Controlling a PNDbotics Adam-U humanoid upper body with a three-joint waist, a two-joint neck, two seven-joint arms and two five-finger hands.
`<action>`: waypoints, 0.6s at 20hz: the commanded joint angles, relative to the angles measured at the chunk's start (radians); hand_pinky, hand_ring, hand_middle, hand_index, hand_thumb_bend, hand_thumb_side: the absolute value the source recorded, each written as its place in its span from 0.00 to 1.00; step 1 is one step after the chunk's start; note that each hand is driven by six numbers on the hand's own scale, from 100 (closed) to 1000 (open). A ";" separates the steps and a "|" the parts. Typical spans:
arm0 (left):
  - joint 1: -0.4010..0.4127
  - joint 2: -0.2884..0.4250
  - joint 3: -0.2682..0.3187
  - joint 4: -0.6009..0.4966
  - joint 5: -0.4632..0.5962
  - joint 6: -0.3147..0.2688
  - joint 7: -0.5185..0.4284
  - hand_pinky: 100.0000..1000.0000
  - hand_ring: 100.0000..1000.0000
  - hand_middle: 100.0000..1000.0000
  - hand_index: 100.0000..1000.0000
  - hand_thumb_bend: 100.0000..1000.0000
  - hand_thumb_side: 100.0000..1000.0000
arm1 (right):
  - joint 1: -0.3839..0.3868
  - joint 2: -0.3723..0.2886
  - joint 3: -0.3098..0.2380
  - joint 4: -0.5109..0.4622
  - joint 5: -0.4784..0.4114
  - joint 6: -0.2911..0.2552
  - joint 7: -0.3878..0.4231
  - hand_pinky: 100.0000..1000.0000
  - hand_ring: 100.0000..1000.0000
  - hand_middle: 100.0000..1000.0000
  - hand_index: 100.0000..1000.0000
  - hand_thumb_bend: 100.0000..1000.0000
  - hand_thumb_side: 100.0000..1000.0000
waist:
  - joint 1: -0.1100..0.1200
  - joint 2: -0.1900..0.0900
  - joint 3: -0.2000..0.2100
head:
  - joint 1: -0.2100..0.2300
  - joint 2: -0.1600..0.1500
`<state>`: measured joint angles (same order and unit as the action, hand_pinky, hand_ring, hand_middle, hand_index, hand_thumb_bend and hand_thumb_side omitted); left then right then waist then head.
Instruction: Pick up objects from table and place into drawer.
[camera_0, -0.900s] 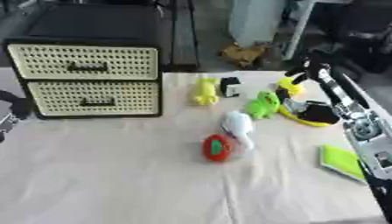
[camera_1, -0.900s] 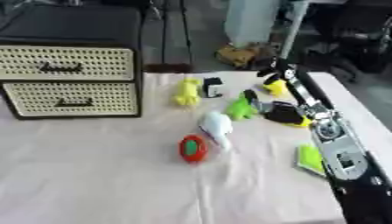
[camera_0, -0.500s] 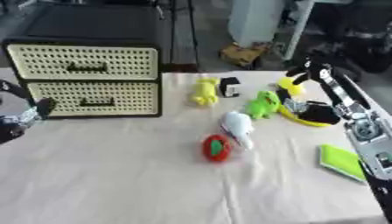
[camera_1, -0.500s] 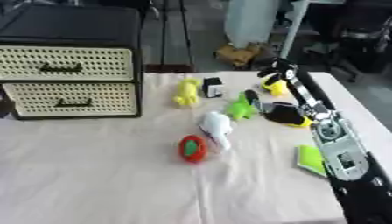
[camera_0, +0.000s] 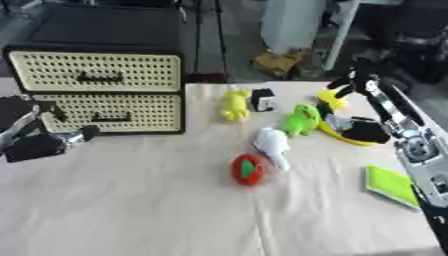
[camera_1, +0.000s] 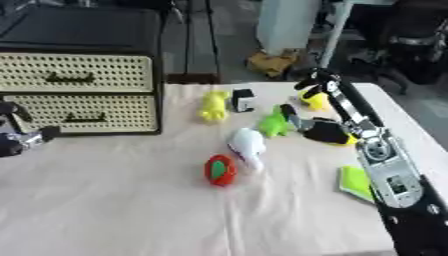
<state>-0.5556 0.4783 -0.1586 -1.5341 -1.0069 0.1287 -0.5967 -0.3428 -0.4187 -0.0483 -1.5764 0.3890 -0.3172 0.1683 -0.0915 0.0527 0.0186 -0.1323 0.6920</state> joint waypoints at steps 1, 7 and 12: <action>-0.062 -0.014 -0.017 0.113 -0.029 -0.001 0.018 0.00 0.00 0.00 0.74 0.56 1.00 | -0.012 -0.017 -0.001 -0.011 -0.008 -0.003 0.003 0.60 0.71 0.76 0.84 0.19 0.18 | 0.002 -0.012 -0.004 | 0.008 -0.004; -0.147 -0.067 -0.035 0.286 -0.095 -0.011 0.139 0.00 0.00 0.00 0.76 0.55 1.00 | -0.018 -0.011 0.005 -0.012 -0.011 -0.006 0.009 0.60 0.71 0.76 0.84 0.20 0.18 | -0.001 -0.006 -0.019 | 0.021 -0.008; -0.191 -0.100 -0.038 0.350 -0.137 -0.027 0.208 0.00 0.00 0.00 0.77 0.55 1.00 | -0.024 -0.008 0.009 -0.013 -0.014 -0.008 0.012 0.60 0.71 0.76 0.84 0.19 0.18 | -0.004 -0.001 -0.031 | 0.033 -0.011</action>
<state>-0.7180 0.3752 -0.1987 -1.1856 -1.1294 0.1044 -0.4079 -0.3495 -0.4097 -0.0360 -1.5764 0.3837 -0.3243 0.1767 -0.0996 0.0625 -0.0107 -0.1044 0.6912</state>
